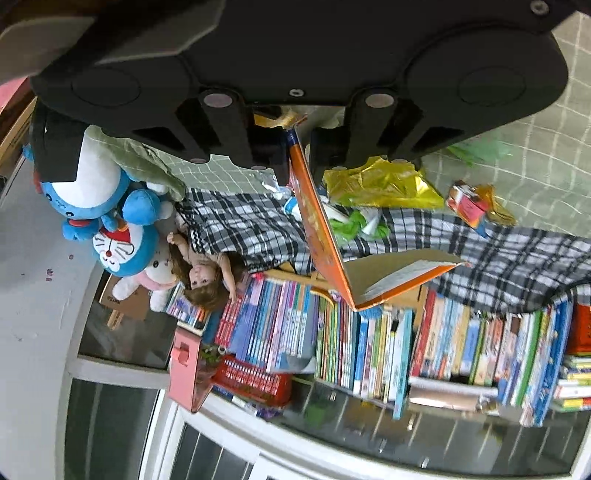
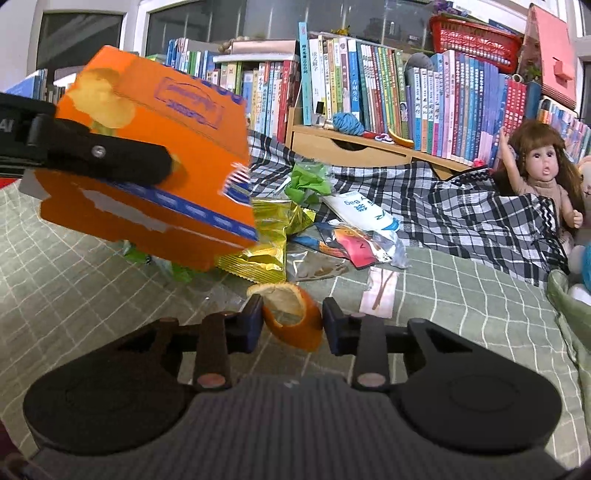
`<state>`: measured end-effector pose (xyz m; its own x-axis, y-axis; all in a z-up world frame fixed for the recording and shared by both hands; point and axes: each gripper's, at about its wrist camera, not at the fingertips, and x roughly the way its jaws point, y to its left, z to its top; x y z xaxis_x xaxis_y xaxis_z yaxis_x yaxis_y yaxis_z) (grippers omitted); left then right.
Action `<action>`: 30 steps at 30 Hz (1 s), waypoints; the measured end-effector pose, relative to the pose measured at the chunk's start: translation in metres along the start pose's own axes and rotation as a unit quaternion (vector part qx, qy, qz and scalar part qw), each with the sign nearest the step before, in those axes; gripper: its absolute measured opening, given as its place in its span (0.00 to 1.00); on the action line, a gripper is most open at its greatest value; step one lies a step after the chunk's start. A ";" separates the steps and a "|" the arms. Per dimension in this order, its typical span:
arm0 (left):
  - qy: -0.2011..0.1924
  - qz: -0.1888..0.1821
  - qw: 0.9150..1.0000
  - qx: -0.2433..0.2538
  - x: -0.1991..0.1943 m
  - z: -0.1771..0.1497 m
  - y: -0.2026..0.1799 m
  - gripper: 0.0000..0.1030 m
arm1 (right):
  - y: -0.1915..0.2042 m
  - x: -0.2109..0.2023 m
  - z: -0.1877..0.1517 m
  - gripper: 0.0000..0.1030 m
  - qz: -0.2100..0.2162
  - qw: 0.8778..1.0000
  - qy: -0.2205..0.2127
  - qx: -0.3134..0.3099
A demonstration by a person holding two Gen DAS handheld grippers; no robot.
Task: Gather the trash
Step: 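Grasp the orange peel with the right tool while the left tool holds the box, then lower both tools into the bin and open them to drop box and peel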
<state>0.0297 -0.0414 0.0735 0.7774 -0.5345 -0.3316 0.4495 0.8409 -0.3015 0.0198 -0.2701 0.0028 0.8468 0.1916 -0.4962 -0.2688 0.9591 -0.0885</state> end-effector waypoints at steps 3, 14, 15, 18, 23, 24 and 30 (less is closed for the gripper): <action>-0.015 0.008 1.000 0.012 -0.018 -0.003 -0.004 0.10 | 0.000 -0.011 -0.001 0.38 0.004 1.000 -0.009 0.008; -0.051 0.028 0.998 0.005 -0.089 -0.030 -0.005 0.10 | 0.013 -0.054 -0.018 0.38 0.023 0.998 -0.035 0.045; -0.055 0.029 0.998 0.001 -0.097 -0.034 -0.003 0.10 | 0.015 -0.059 -0.020 0.38 0.026 0.998 -0.037 0.048; -0.061 0.035 0.998 -0.006 -0.115 -0.044 0.002 0.10 | 0.019 -0.070 -0.027 0.38 0.033 0.997 -0.043 0.052; -0.065 0.046 0.997 -0.009 -0.133 -0.055 0.005 0.10 | 0.024 -0.084 -0.034 0.38 0.040 0.996 -0.054 0.059; -0.065 0.046 0.997 -0.008 -0.137 -0.057 0.005 0.10 | 0.024 -0.087 -0.035 0.38 0.043 0.996 -0.055 0.061; -0.051 0.040 0.998 -0.005 -0.158 -0.073 -0.001 0.10 | 0.029 -0.107 -0.046 0.38 0.061 0.993 -0.064 0.074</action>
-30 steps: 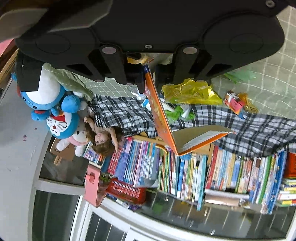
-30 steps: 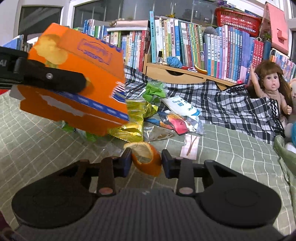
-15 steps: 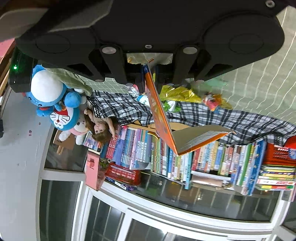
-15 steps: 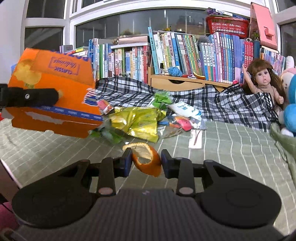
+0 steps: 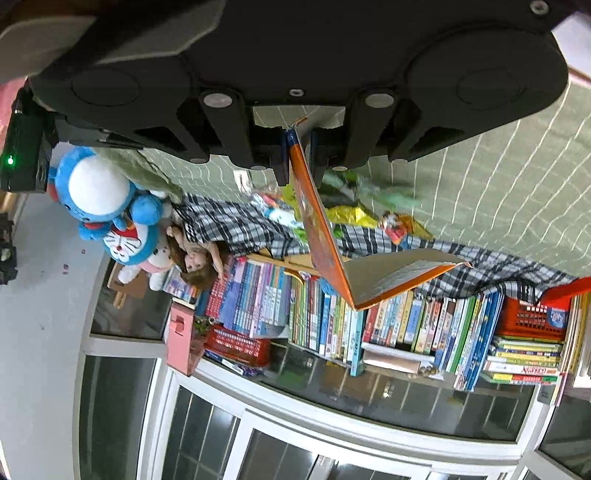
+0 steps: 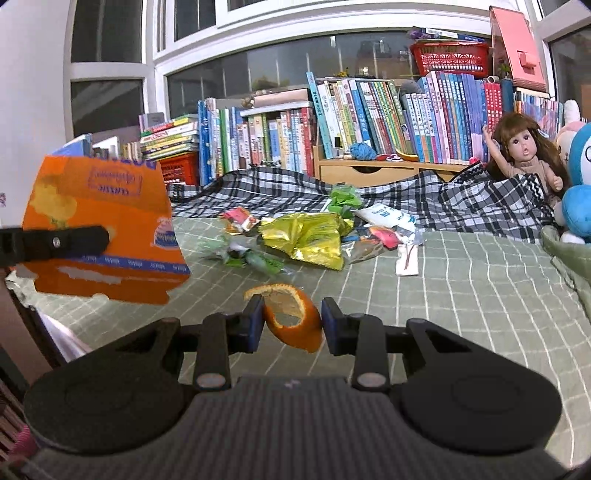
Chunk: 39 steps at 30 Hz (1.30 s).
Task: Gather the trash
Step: 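Lower both tools into the bin and open them to drop box and peel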
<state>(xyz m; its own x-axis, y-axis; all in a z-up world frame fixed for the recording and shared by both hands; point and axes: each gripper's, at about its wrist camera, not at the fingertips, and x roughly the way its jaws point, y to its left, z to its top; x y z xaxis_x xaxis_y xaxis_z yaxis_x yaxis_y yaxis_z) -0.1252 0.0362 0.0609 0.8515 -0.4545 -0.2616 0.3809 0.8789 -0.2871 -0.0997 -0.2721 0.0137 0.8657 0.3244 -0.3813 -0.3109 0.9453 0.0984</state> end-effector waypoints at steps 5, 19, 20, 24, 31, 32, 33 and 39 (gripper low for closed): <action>0.015 -0.015 1.000 0.013 -0.028 -0.016 -0.003 0.10 | 0.011 -0.023 -0.015 0.38 0.019 1.000 0.002 0.002; 0.126 -0.055 0.990 0.014 -0.078 -0.078 -0.009 0.10 | 0.030 -0.063 -0.073 0.38 0.055 0.996 0.068 0.030; 0.138 -0.054 0.989 0.016 -0.078 -0.084 -0.009 0.10 | 0.030 -0.063 -0.077 0.38 0.054 0.995 0.074 0.030; 0.184 -0.042 0.982 0.015 -0.071 -0.104 -0.011 0.11 | 0.031 -0.057 -0.093 0.38 0.045 0.994 0.099 0.034; 0.241 -0.020 0.970 0.001 -0.051 -0.135 -0.007 0.11 | 0.029 -0.044 -0.111 0.38 0.047 0.990 0.126 0.051; 0.248 -0.021 0.968 0.000 -0.048 -0.138 -0.007 0.11 | 0.029 -0.043 -0.113 0.38 0.048 0.989 0.129 0.052; 0.256 -0.021 0.967 -0.001 -0.045 -0.141 -0.007 0.11 | 0.029 -0.041 -0.115 0.39 0.049 0.989 0.132 0.053; 0.287 -0.013 0.958 0.008 -0.029 -0.158 -0.012 0.11 | 0.031 -0.033 -0.120 0.39 0.051 0.987 0.145 0.053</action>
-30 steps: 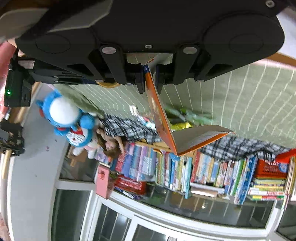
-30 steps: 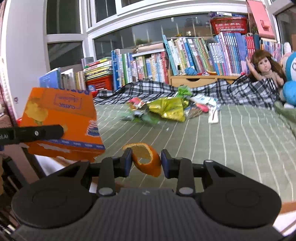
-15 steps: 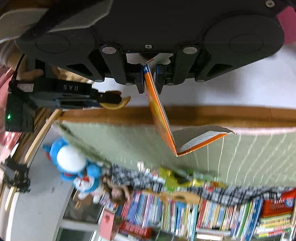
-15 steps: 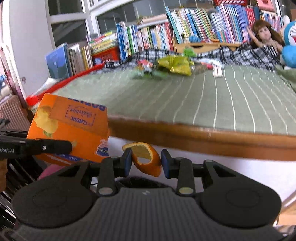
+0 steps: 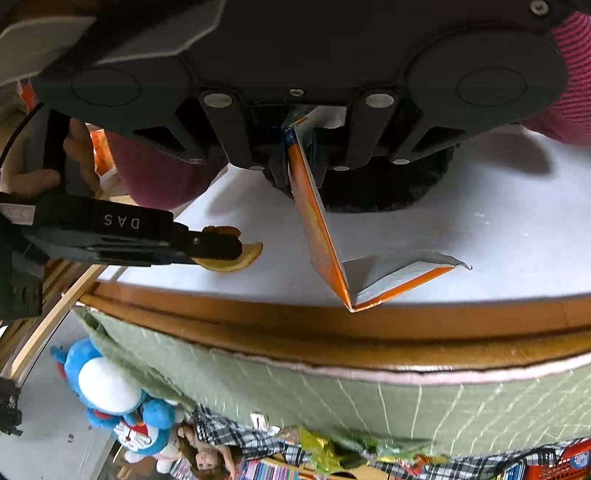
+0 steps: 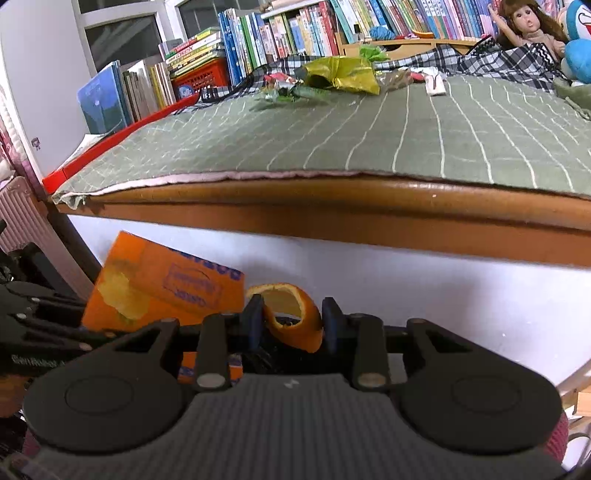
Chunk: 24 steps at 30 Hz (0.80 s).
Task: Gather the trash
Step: 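Lower both tools into the bin and open them to drop box and peel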
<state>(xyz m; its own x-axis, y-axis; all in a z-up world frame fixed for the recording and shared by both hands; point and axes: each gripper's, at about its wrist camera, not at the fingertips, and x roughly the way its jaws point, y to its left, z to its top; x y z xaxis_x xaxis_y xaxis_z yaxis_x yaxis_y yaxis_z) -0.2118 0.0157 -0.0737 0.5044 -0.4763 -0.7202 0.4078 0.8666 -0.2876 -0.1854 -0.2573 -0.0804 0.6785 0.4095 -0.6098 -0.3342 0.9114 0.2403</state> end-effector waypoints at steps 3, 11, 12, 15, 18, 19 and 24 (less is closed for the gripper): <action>0.011 -0.005 1.000 -0.003 0.009 0.000 -0.002 0.12 | 0.001 0.004 0.000 0.40 -0.002 1.000 0.006 -0.002; 0.015 0.008 1.000 0.015 0.017 0.001 -0.009 0.16 | -0.002 0.012 -0.001 0.44 -0.003 1.000 0.014 0.004; 0.014 0.010 1.000 0.016 0.017 0.001 -0.009 0.17 | -0.002 0.012 -0.001 0.46 -0.002 1.000 0.015 0.004; 0.009 0.016 1.000 0.020 0.016 0.001 -0.008 0.32 | -0.002 0.015 0.000 0.48 0.002 1.000 0.016 0.007; -0.002 0.026 0.999 0.029 0.012 0.001 -0.010 0.43 | -0.003 0.016 0.002 0.61 0.008 1.000 0.011 0.011; -0.007 0.029 0.999 0.033 0.011 0.001 -0.011 0.46 | -0.003 0.016 0.002 0.62 0.010 1.000 0.010 0.012; -0.029 0.049 0.997 0.052 0.003 0.004 -0.013 0.50 | -0.001 0.014 0.008 0.64 0.011 1.000 0.002 0.007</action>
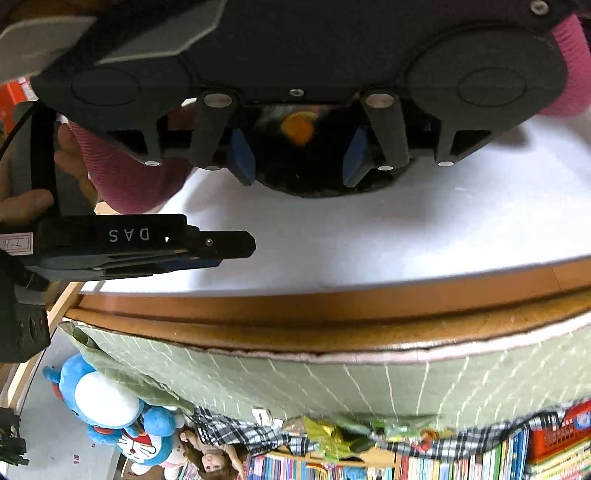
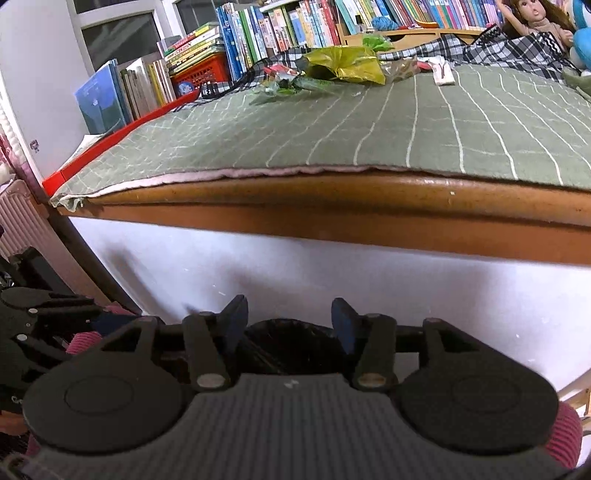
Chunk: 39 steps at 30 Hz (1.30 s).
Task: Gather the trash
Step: 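Lower both tools into the bin and open them to drop box and peel, then raise both open tools back over the bed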
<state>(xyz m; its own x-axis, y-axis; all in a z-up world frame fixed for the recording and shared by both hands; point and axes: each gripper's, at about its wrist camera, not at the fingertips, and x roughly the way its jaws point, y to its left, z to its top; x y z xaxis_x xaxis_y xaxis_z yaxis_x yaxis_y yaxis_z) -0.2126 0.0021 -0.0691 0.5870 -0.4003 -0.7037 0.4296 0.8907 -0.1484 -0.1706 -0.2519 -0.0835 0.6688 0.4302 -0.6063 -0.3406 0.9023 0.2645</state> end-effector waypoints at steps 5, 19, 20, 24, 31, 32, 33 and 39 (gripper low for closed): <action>-0.029 0.017 0.999 0.013 -0.013 0.011 0.002 0.54 | 0.001 -0.009 0.011 0.66 0.001 1.000 -0.019 -0.008; -0.177 0.049 0.983 0.001 -0.035 0.112 0.031 0.74 | -0.006 -0.032 0.094 0.82 -0.051 0.990 -0.120 -0.058; -0.183 0.051 0.982 -0.004 -0.033 0.121 0.034 0.74 | -0.009 -0.031 0.100 0.83 -0.059 0.989 -0.123 -0.058; -0.178 0.048 0.981 -0.053 -0.017 0.161 0.055 0.75 | -0.027 -0.022 0.126 0.84 -0.087 0.987 -0.126 -0.042; -0.157 0.047 0.975 -0.149 0.029 0.208 0.094 0.74 | -0.074 0.001 0.161 0.73 -0.166 0.980 -0.112 -0.003; -0.152 0.050 0.975 -0.156 0.037 0.213 0.097 0.74 | -0.079 0.005 0.164 0.72 -0.174 0.979 -0.109 -0.004; -0.148 0.051 0.974 -0.162 0.044 0.218 0.101 0.73 | -0.084 0.009 0.168 0.72 -0.176 0.979 -0.107 -0.005; -0.132 0.025 0.961 -0.241 0.084 0.246 0.115 0.73 | -0.104 0.037 0.192 0.72 -0.197 0.976 -0.098 0.000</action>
<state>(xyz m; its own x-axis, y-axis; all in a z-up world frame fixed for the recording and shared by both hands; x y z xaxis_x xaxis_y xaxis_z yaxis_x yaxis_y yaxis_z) 0.0550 0.0182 0.0251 0.7797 -0.3376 -0.5273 0.0648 0.8811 -0.4684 0.0167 -0.3244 0.0110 0.8612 0.0477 -0.5061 -0.0314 0.9987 0.0407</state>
